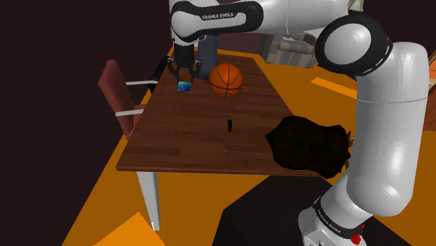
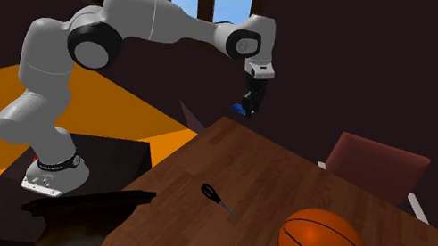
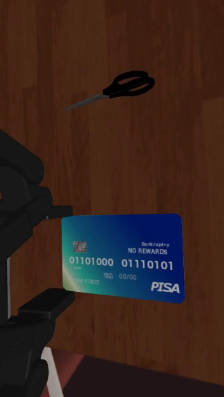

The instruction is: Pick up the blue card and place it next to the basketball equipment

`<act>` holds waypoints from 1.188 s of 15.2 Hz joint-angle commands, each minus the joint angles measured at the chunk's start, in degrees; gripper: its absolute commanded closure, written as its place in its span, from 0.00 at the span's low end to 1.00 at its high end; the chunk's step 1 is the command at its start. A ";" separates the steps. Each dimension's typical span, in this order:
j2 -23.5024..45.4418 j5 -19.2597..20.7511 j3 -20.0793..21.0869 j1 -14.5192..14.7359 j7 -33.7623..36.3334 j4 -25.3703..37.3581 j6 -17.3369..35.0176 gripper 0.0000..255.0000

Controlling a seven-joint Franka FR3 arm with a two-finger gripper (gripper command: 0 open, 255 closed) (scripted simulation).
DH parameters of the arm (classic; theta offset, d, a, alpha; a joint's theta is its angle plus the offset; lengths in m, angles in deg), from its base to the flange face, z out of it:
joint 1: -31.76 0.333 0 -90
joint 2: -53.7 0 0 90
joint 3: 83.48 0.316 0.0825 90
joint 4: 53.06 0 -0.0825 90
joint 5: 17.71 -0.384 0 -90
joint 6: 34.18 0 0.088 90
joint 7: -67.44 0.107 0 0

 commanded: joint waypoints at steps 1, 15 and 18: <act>-0.08 -0.12 0.04 0.05 -0.33 1.34 -1.40 1.00; -6.10 -3.14 -1.72 -8.04 -10.10 -3.41 -1.00 1.00; -7.39 -4.06 -2.64 -10.91 -13.73 -5.25 0.13 1.00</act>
